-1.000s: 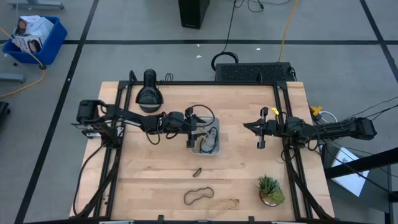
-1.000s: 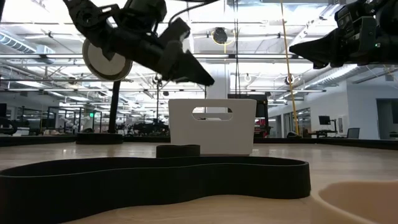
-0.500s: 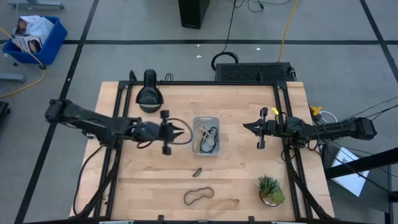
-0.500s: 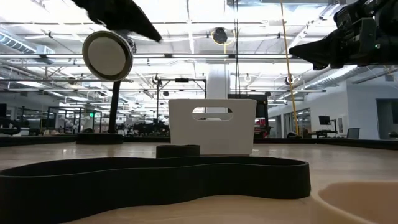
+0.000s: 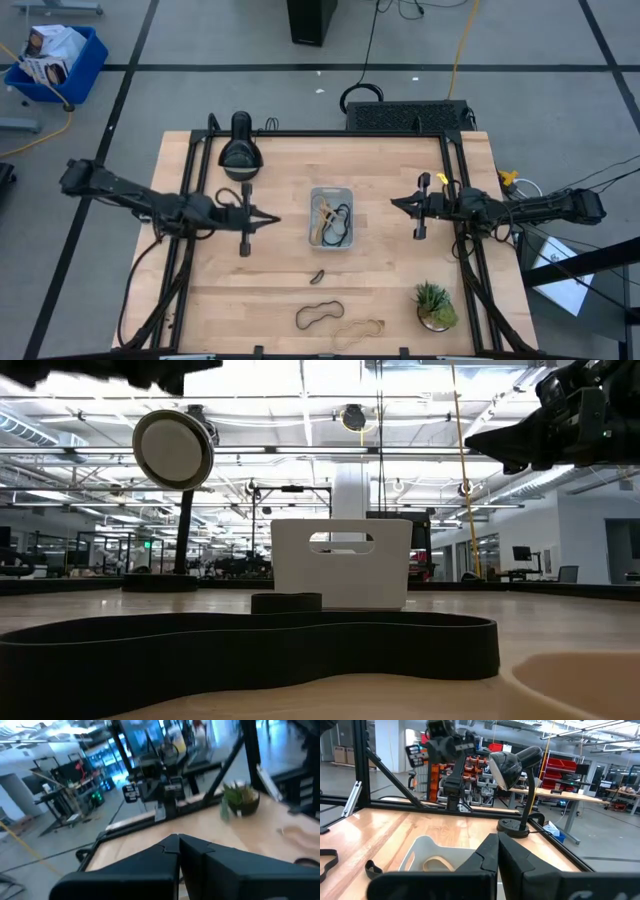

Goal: Pick and place rubber bands into bin
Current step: Put the brown rubber band into the gray bin

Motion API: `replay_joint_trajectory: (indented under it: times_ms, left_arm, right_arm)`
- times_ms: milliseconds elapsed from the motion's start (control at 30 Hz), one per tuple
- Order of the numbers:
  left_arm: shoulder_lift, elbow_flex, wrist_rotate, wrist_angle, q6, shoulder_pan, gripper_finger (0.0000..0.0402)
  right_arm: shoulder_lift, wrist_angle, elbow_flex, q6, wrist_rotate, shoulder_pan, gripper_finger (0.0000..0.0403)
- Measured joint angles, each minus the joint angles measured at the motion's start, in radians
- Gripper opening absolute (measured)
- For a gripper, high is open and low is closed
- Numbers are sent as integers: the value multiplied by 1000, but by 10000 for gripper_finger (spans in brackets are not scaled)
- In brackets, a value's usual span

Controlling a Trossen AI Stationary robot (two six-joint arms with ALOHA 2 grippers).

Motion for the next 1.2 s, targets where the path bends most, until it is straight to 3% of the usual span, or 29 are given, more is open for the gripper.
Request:
replay_joint_trajectory:
  times_ms: [200,500,633,1000,1200]
  left_arm:
    - [-60,-135,42,81,-50,96,3]
    - [-270,-224,14,77,21,59,4]
    - [-334,-272,6,58,-31,56,3]
    - [-343,-326,-81,11,-77,21,2]
    - [-343,-326,-82,-21,-46,9,2]
  right_arm:
    - [17,0,0,0,0,0,0]
    - [46,-8,0,0,3,0,0]
    - [54,-8,0,16,3,0,0]
    - [58,-4,0,25,8,0,0]
    - [58,1,0,25,95,0,0]
